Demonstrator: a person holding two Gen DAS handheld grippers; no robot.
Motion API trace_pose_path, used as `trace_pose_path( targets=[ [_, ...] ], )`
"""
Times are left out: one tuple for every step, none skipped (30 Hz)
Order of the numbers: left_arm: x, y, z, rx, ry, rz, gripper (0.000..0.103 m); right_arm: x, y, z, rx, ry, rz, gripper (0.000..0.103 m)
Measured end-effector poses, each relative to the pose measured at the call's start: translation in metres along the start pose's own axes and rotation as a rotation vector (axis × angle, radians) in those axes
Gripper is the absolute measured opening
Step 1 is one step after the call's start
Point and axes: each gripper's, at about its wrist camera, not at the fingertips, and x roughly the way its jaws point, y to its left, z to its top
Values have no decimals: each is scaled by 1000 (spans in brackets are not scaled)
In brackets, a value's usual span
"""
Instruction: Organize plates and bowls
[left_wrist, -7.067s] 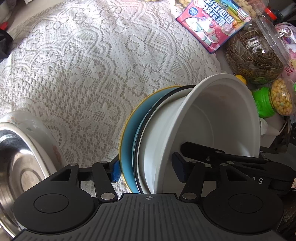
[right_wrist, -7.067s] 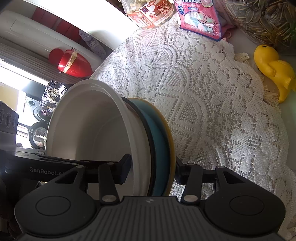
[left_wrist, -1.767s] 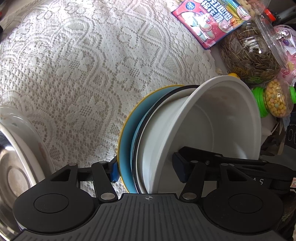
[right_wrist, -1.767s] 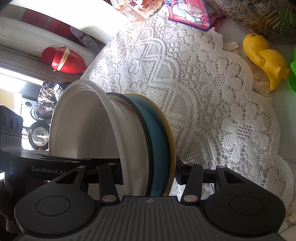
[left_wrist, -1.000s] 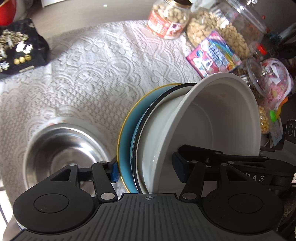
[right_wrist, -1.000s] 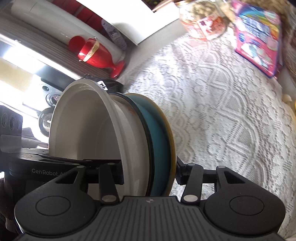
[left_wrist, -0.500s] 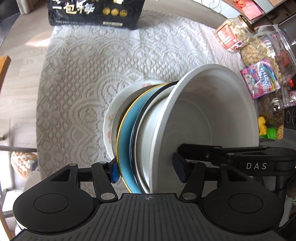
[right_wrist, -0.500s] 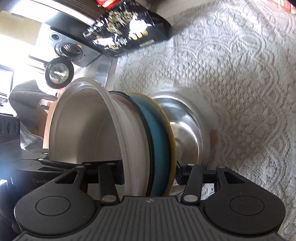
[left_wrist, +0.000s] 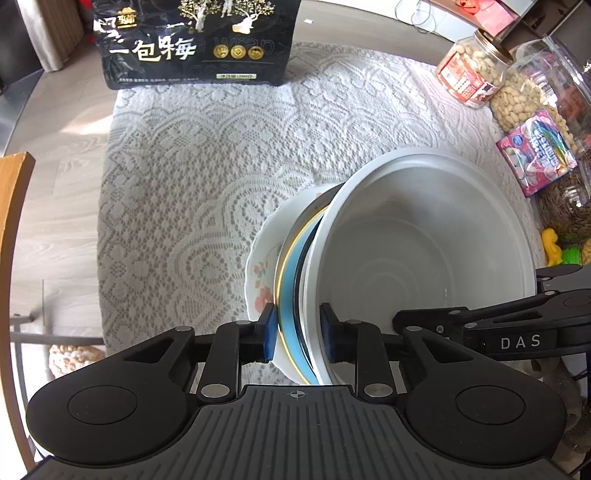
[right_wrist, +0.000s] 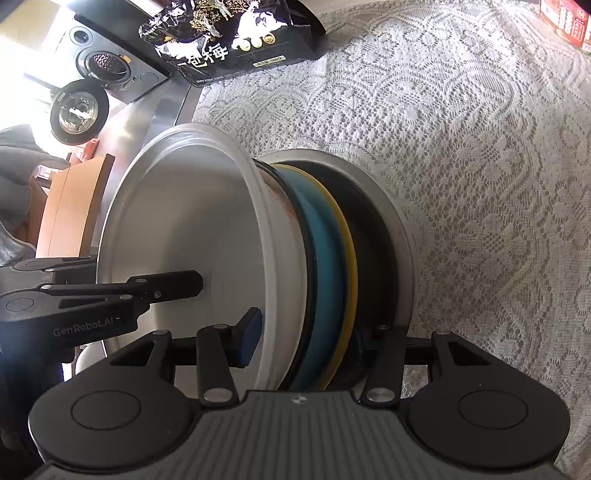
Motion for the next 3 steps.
trace_pose_path(
  targets=[
    [0, 0, -1, 0, 0, -4, 27, -1, 1, 0, -4, 1, -4, 47],
    [0, 0, -1, 0, 1, -7, 27, -4, 1, -1, -9, 2, -9, 47],
    [0, 0, -2, 4, -1, -8, 27, -5, 3, -1, -12, 2, -15, 48]
  ],
)
